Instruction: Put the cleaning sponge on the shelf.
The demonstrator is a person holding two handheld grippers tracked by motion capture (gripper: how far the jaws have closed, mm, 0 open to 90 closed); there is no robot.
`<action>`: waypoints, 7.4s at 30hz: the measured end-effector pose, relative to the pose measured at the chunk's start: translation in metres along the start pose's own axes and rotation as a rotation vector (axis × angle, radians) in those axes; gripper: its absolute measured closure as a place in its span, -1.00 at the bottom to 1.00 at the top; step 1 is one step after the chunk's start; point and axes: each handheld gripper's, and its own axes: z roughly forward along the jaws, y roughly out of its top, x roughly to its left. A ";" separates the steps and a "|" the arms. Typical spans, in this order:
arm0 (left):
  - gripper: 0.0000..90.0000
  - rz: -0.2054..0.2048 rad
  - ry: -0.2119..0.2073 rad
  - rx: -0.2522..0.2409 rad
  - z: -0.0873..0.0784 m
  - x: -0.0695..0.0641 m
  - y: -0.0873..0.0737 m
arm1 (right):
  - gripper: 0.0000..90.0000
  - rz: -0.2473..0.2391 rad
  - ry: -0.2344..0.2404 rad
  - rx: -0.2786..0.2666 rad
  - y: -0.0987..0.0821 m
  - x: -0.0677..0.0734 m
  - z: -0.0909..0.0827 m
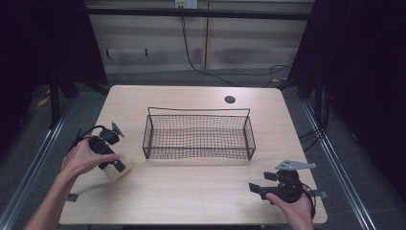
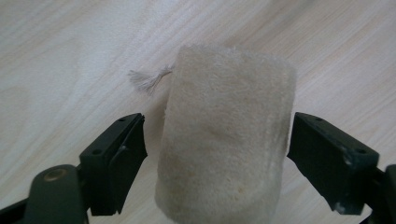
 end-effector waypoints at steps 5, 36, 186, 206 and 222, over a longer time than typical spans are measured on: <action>-0.54 0.009 0.001 0.027 0.008 0.000 0.000 | -0.58 0.005 0.001 0.002 0.000 0.000 0.000; -0.39 0.009 0.011 0.017 0.000 -0.002 -0.003 | -0.58 0.002 0.002 0.022 0.000 0.000 0.002; -0.39 -0.372 -0.052 -0.126 -0.088 -0.093 0.129 | -0.58 0.000 0.018 0.033 -0.001 0.000 0.003; -0.39 -0.471 -0.043 -0.114 -0.063 -0.085 0.146 | -0.58 0.005 0.023 0.038 -0.001 0.000 0.003; -0.39 -0.547 0.008 -0.091 -0.042 -0.079 0.153 | -0.58 0.005 0.027 0.037 -0.001 0.000 0.003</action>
